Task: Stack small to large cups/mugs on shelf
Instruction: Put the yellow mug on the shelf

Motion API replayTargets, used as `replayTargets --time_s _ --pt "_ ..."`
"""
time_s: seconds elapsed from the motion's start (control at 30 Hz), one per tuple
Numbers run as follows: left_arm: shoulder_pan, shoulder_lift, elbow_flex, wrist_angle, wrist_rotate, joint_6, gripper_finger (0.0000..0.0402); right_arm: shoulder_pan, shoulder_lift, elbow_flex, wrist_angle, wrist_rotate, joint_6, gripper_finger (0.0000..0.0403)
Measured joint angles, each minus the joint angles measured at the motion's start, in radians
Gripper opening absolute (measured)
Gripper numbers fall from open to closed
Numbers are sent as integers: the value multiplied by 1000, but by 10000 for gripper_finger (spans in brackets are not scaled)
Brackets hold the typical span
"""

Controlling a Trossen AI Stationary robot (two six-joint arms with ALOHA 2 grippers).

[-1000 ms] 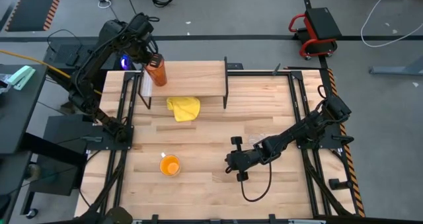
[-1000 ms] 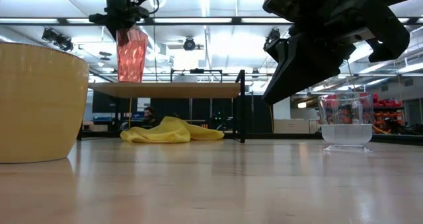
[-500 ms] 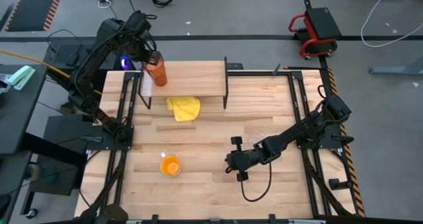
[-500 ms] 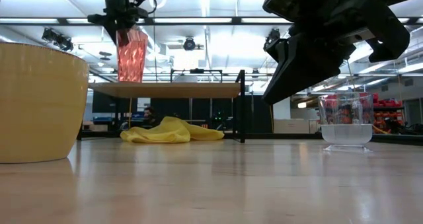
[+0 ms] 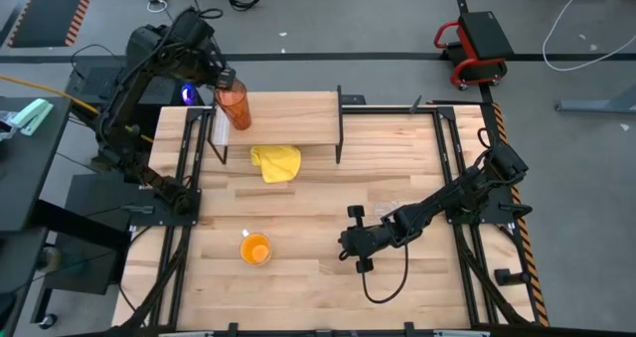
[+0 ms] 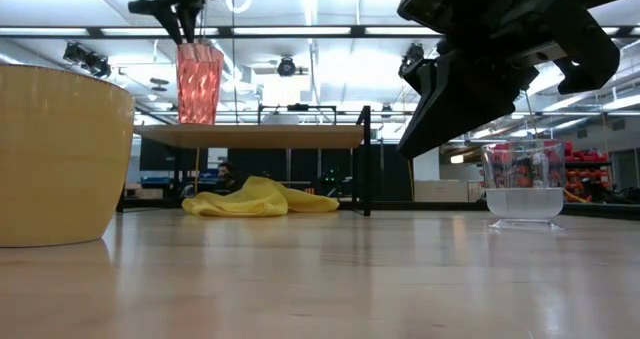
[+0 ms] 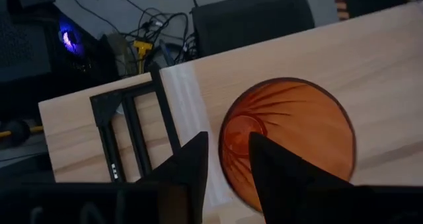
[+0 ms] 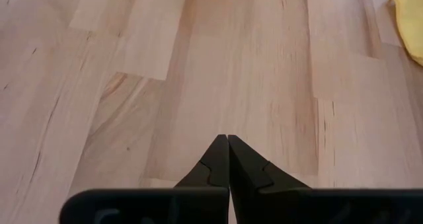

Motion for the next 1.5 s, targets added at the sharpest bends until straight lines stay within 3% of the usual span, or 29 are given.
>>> replayTargets --time_s 0.3,0.67,1.03,1.27,1.5 --pt "-105 -149 0 0 4 -52 111 0 0 0 4 0 4 4" --pt "-503 -251 -19 1 4 -199 100 0 0 0 75 0 -5 4" --pt "-905 -270 -416 1 11 -444 76 1 0 0 148 -60 -33 4" --pt "-1173 -272 -695 9 4 -716 66 1 0 0 205 -64 -33 4" --pt "-1425 -272 -931 252 0 -936 64 -22 0 0 424 -200 -107 4"
